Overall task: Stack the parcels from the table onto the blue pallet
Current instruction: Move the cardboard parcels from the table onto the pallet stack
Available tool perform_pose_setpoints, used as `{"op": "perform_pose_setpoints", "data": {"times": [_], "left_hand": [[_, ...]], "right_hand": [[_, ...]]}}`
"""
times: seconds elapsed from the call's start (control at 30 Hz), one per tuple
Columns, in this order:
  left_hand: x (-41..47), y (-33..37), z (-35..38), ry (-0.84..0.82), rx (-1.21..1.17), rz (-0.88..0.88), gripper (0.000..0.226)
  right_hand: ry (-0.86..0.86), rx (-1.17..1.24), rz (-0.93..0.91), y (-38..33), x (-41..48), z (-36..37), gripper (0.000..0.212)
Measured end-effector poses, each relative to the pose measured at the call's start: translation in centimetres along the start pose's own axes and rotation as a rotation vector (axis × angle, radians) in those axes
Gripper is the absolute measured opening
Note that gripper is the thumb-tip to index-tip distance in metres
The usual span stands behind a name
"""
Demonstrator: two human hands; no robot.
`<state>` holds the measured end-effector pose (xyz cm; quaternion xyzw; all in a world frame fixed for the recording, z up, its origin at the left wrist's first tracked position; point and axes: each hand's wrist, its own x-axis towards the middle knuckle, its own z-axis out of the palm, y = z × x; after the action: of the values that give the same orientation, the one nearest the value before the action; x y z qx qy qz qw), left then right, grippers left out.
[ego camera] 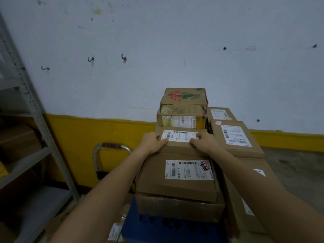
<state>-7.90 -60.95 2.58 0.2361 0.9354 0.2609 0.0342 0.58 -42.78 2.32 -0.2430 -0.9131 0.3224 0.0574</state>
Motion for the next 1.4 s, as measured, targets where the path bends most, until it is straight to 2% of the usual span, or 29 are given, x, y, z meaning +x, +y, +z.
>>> {"op": "perform_pose_setpoints", "data": {"times": [0.17,0.27,0.43,0.6,0.7,0.77,0.87,0.93,1.0,1.07,1.2,1.4], "left_hand": [[0.5,0.1,0.1,-0.016,0.013,-0.015,0.053],[0.5,0.1,0.3,-0.012,0.023,-0.005,0.053],[0.4,-0.4,1.0,-0.006,-0.001,0.002,0.054],[0.2,-0.7,1.3,0.023,-0.043,-0.028,0.054],[-0.4,-0.2,1.2,0.075,0.057,-0.03,0.056],[-0.9,0.5,1.3,0.13,0.14,0.033,0.057],[-1.5,2.1,1.8,0.157,0.23,0.27,0.059],[-1.8,3.3,2.7,0.076,0.265,0.409,0.06],[-2.2,4.2,4.0,-0.047,0.316,0.476,0.06],[-2.2,4.8,5.4,-0.105,0.364,0.509,0.057],[-1.8,5.3,6.6,-0.053,0.409,0.506,0.049],[-1.7,5.3,6.6,-0.036,0.422,0.511,0.048]], "right_hand": [[0.02,0.013,0.004,0.1,0.5,0.0,0.02],[0.034,-0.017,-0.005,0.2,0.6,0.1,0.036],[0.069,-0.1,-0.019,0.7,0.3,0.9,0.05],[0.141,-0.103,-0.073,0.5,-0.1,0.9,0.049],[0.16,-0.094,-0.088,0.7,-0.2,0.4,0.048],[0.169,-0.08,-0.101,0.8,-0.5,0.2,0.047],[0.182,-0.031,-0.098,1.4,-0.8,-0.4,0.051],[0.184,-0.021,-0.102,2.1,-1.0,-1.1,0.053],[0.152,-0.078,-0.146,2.9,-1.3,-1.9,0.055],[0.092,-0.173,-0.184,3.7,-1.8,-2.3,0.057],[0.037,-0.342,-0.22,4.4,-2.3,-2.3,0.055],[0.044,-0.349,-0.261,4.7,-2.3,-1.9,0.052]]}}
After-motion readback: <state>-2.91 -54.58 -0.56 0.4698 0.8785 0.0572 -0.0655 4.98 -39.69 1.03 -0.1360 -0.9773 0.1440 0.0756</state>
